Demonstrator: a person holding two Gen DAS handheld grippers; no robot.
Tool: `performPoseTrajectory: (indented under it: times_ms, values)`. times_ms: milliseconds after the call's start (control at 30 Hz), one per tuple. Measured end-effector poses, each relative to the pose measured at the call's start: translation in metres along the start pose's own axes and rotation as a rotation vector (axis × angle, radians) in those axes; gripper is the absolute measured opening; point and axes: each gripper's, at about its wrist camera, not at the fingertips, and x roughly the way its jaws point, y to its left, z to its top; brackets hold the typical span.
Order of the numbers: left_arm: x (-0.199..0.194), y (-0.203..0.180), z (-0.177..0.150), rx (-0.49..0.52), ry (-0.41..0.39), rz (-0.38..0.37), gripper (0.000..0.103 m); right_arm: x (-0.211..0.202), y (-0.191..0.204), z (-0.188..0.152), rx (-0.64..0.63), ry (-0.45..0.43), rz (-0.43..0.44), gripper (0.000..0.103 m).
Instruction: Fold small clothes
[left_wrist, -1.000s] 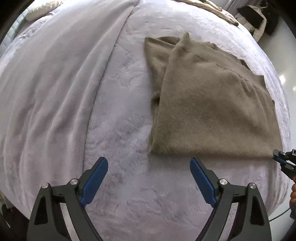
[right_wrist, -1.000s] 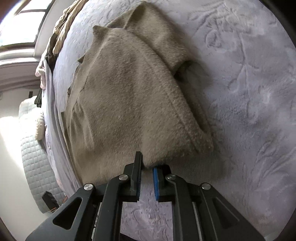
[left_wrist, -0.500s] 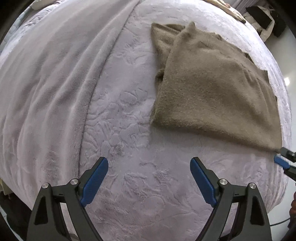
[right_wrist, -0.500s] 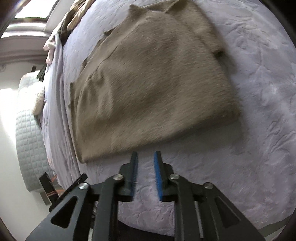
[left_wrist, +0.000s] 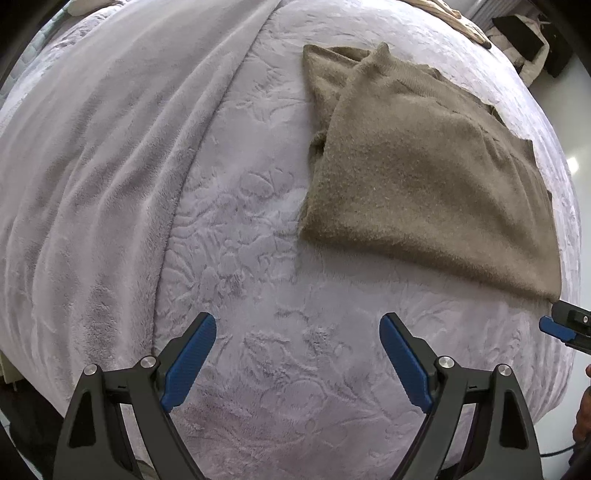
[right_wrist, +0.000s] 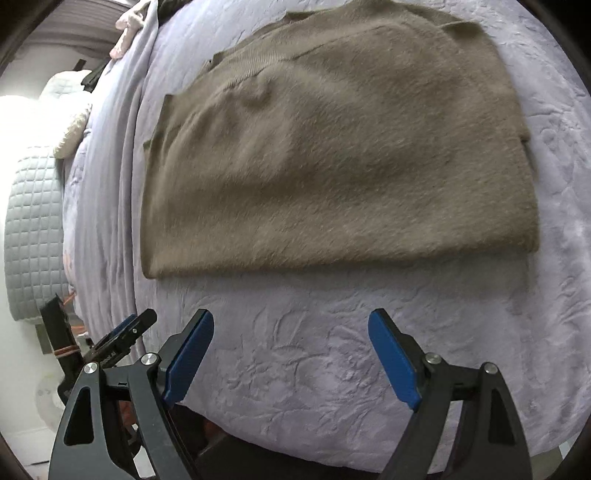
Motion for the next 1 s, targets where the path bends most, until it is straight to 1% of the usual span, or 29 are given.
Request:
performPoseTrajectory:
  times_ms: [133,267,567,667,833,1000]
  values:
    - [0.004,0.006,-0.003,-0.033,0.036,-0.034,0.090,0.006,0.002,-0.002,-0.003,0.030,-0.010,0.088]
    - [0.004,0.008,-0.004,-0.043,0.029,-0.029,0.090,0.013,0.009,-0.002,-0.012,0.052,-0.012,0.088]
    - [0.004,0.007,0.002,-0.073,0.017,-0.050,0.090,0.031,0.028,0.002,-0.043,0.093,0.005,0.088]
    - [0.005,0.010,0.005,-0.092,0.016,-0.059,0.090,0.038,0.033,0.005,-0.041,0.102,0.025,0.088]
    - [0.005,0.016,0.005,-0.120,0.010,-0.055,0.090,0.048,0.041,0.007,-0.028,0.116,0.060,0.088]
    - [0.004,0.024,0.003,-0.157,0.003,-0.075,0.090,0.059,0.047,0.005,-0.006,0.138,0.109,0.088]
